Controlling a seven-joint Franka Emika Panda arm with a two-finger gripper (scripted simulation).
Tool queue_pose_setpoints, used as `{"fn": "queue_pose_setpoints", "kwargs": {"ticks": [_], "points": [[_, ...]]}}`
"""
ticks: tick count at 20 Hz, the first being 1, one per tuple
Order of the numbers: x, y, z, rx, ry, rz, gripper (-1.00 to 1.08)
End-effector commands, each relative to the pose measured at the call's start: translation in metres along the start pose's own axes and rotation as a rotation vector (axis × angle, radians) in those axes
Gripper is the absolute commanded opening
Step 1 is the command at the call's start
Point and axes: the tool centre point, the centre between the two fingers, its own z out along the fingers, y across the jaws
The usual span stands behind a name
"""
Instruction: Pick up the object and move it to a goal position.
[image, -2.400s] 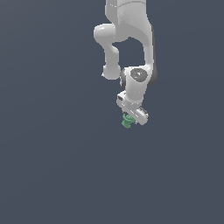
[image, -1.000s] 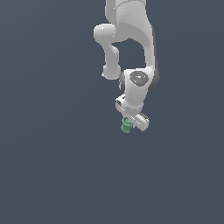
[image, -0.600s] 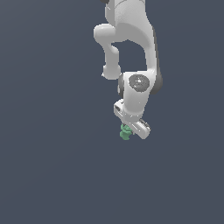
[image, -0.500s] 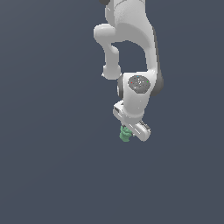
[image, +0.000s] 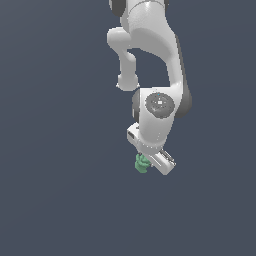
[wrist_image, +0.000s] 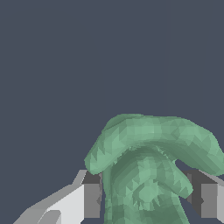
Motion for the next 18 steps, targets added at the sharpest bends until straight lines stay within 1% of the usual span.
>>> {"fn": "queue_pose_setpoints", "kwargs": {"ticks": [1, 9, 18], "points": [[0.01, -0.008, -0.004, 0.0, 0.0, 0.0, -1.0], [0.033, -0.028, -0.014, 0.0, 0.0, 0.0, -1.0], [0.044, -0.037, -0.018, 0.0, 0.0, 0.0, -1.0]]}}
